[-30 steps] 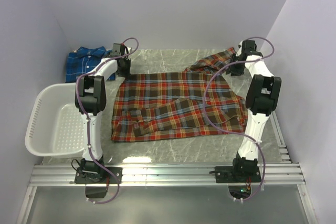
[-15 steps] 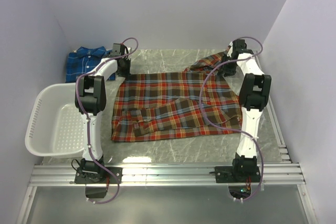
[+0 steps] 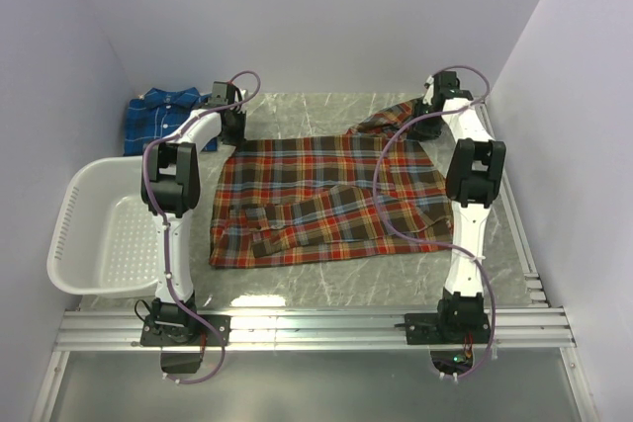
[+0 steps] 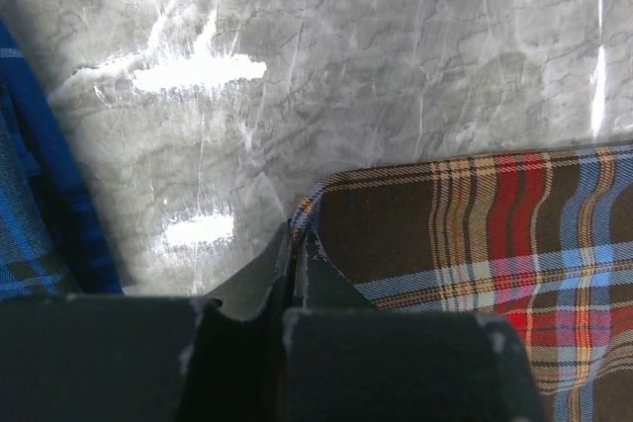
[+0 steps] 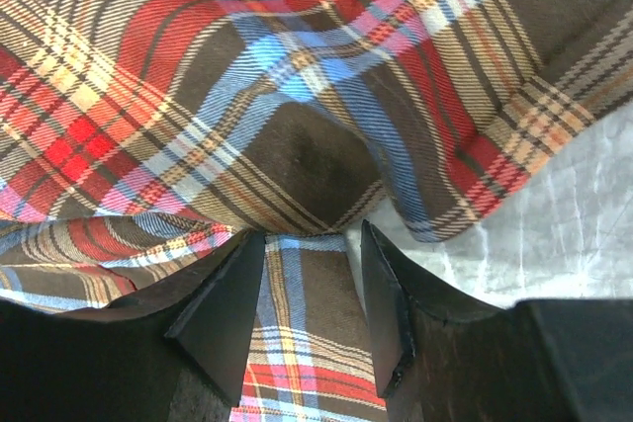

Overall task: Fold and stack the long sleeve shirts
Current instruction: Fold the shirt

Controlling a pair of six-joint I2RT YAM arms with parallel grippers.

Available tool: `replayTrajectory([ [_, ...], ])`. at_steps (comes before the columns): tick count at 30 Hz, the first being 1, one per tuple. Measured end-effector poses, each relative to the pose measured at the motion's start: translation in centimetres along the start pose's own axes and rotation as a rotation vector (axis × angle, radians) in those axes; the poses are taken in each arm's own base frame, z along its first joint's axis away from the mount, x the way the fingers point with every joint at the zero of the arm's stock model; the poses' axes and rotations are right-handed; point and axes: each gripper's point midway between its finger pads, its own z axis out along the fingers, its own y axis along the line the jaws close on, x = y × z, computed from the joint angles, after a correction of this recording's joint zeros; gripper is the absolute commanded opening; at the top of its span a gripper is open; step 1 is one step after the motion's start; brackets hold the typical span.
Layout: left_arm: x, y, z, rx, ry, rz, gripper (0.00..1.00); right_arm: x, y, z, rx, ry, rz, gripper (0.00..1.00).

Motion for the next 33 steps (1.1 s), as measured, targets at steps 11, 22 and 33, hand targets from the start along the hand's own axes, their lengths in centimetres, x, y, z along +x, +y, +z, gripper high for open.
replayTrajectory([
  [11,0.1,0.1,0.0,-0.004,0.003,0.0,0.0,0.7,2.1,0.5,0.008,0.025,-0.069,0.09],
  [22,-0.1,0.4,-0.1,-0.024,-0.002,0.001,0.0,0.6,1.1,0.4,0.024,0.018,-0.068,0.0],
  [33,-2.4,0.2,-2.9,-0.023,-0.074,0.003,0.0,-0.3,1.0,-2.8,0.037,-0.044,-0.081,0.0],
])
